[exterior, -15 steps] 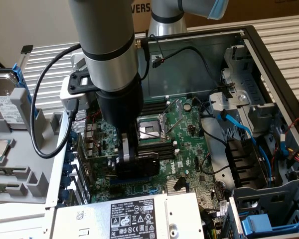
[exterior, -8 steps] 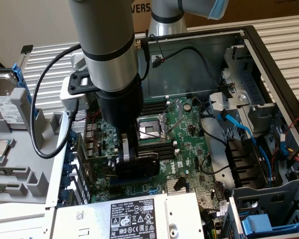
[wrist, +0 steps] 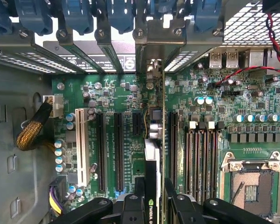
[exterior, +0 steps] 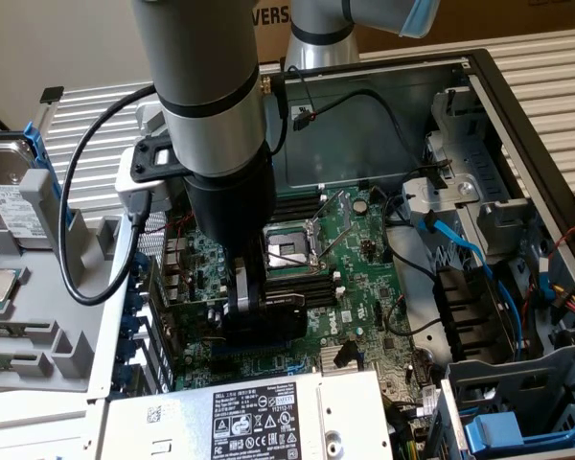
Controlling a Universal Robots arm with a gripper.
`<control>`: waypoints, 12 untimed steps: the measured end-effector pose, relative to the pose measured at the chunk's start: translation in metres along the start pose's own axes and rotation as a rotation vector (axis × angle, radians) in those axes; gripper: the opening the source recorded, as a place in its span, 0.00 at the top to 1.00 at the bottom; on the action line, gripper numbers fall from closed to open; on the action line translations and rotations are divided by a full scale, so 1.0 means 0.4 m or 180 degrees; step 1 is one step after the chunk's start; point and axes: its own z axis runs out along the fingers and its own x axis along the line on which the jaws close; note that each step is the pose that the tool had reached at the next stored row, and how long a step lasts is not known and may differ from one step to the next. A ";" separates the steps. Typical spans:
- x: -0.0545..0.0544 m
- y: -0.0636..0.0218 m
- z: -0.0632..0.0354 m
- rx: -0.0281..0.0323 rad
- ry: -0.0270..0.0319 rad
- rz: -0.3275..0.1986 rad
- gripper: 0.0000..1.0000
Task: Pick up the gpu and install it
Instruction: 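Insert the gpu into the slot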
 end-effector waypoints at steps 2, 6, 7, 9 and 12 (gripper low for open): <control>0.000 0.000 0.000 0.0000 0.0001 0.0000 0.74; 0.000 0.000 0.004 0.0000 0.0003 0.0000 0.74; 0.000 0.000 0.005 0.0000 0.0004 0.0000 0.74; 0.000 0.002 0.005 0.0001 0.0004 0.0000 0.74; 0.000 0.004 0.006 0.0001 0.0003 -0.0001 0.74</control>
